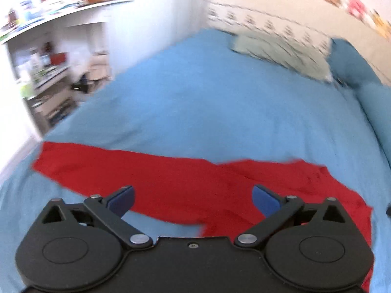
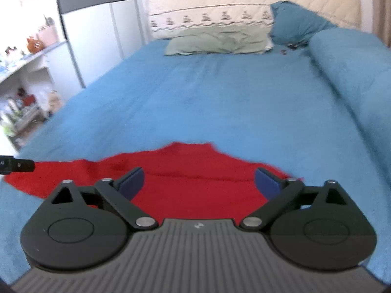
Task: Fold small clothes
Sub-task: 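Grasp the other sleeve cuff with the left tool and lift it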
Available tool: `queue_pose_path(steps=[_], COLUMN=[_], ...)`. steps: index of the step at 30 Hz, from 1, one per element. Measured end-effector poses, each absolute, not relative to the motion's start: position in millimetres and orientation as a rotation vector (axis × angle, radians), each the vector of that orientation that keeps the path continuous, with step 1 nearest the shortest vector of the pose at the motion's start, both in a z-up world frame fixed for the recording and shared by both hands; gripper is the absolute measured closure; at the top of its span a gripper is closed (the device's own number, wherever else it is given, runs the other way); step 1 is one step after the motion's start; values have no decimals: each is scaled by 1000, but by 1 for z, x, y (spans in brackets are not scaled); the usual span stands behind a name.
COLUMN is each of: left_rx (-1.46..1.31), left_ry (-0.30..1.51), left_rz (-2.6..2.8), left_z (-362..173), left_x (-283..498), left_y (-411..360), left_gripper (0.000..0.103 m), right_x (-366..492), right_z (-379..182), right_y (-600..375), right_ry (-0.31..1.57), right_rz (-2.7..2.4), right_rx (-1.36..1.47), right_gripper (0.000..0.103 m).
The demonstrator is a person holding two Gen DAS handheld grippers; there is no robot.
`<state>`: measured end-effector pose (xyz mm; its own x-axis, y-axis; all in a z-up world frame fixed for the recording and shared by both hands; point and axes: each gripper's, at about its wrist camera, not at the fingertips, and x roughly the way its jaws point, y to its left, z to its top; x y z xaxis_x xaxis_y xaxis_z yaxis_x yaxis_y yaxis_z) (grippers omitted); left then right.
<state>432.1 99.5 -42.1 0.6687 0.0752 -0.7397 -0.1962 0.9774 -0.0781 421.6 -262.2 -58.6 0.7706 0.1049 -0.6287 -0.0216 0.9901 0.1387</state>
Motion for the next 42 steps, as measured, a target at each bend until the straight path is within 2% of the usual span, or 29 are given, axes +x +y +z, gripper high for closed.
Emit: queue_pose_path(steps=[5, 9, 16, 19, 21, 24, 37, 40, 41, 42], left_rx=[-237, -323, -435, -489, -528, -555, -439, -394, -389, -394], left_ry=[838, 840, 797, 786, 787, 803, 781, 788, 790, 791], left_rz=[279, 369, 442, 461, 456, 437, 434, 465, 478, 488], left_z=[-49, -66, -103, -123, -137, -158, -185, -187, -188, -187], left_x=[415, 402, 407, 412, 415, 429, 470, 483, 485, 486], left_y=[187, 256, 348, 373, 386, 397, 400, 394, 393, 392], left_gripper=[0, 0, 3, 14, 29, 44, 46, 63, 71, 85], right_x=[406, 404, 419, 420, 420, 421, 434, 434, 435, 435], right_z=[-53, -59, -102, -123, -130, -138, -153, -152, -151, -151], right_y=[-202, -149, -76, -58, -47, -34, -22, -20, -20, -20], right_ry=[711, 736, 848, 884, 884, 879, 832, 820, 819, 817], right_rz=[98, 126, 149, 141, 136, 129, 134, 141, 141, 142], right_rx=[233, 212, 167, 185, 179, 166, 123, 95, 90, 88], right_gripper=[0, 0, 0, 0, 0, 0, 0, 0, 0, 0])
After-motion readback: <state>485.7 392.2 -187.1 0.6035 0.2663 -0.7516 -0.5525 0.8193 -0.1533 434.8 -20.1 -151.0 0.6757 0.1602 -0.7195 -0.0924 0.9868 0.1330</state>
